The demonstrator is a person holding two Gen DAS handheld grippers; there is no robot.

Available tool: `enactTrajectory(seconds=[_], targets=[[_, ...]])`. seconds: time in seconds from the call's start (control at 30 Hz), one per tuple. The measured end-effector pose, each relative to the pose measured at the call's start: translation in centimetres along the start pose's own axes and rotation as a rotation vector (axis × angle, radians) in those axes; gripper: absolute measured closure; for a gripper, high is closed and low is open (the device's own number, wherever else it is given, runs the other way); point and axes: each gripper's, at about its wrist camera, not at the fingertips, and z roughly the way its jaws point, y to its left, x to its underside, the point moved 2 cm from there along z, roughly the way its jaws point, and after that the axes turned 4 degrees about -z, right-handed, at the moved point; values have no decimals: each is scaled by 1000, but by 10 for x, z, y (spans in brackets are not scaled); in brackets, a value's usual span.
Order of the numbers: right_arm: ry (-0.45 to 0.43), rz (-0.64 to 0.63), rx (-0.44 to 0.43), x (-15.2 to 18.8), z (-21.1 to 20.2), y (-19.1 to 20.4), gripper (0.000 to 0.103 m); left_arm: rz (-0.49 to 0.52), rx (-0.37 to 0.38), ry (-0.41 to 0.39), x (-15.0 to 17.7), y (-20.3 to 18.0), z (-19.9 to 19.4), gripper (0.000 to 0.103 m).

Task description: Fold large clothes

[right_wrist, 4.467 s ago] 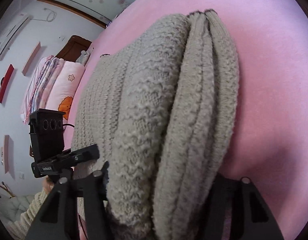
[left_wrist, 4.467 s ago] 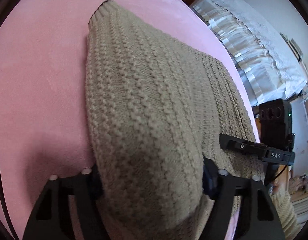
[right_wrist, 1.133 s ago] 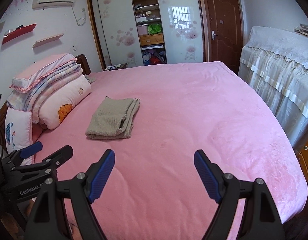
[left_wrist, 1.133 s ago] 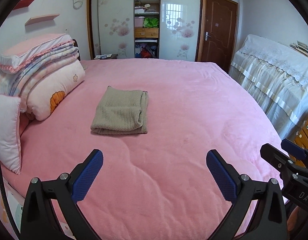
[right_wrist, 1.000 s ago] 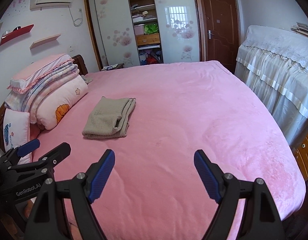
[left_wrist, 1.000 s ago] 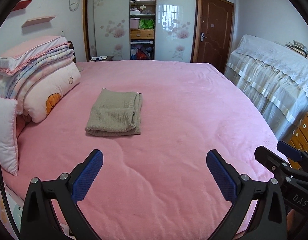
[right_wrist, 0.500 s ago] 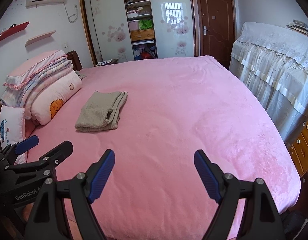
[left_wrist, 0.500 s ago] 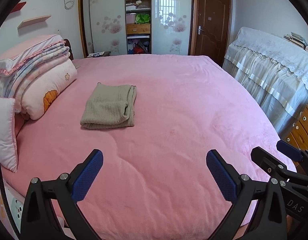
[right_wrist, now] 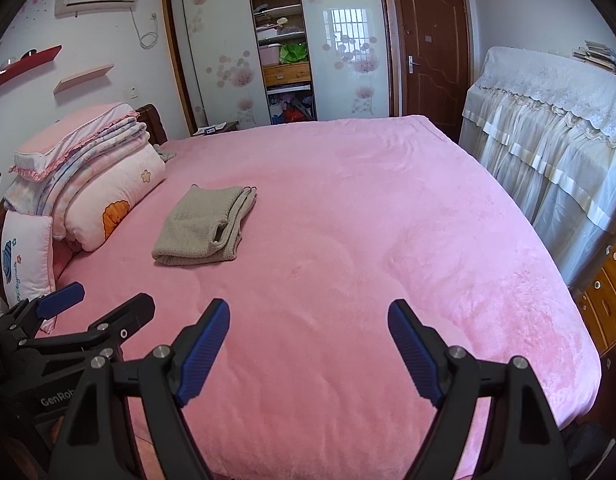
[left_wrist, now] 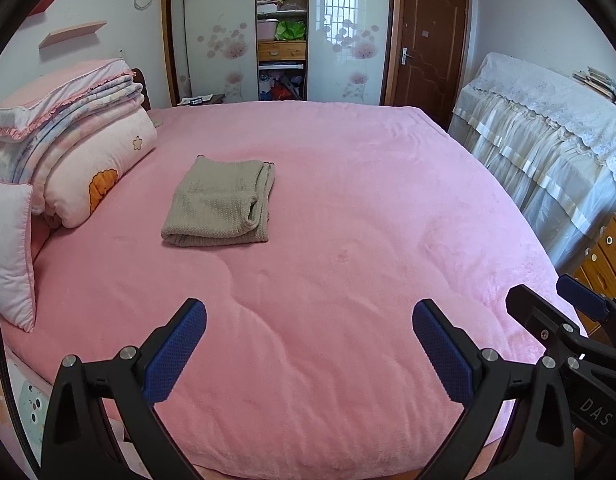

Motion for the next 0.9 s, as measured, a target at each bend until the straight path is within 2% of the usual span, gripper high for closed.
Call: enactTrajectory(seconds=[0.43,0.9], targets=[[-11,-6,-9,1,-7,0,21,-24,8,2,4,2,-9,1],[-22,-18,-5,-2,-15,-2,21,-6,-11,-22,4,2,-14,1]])
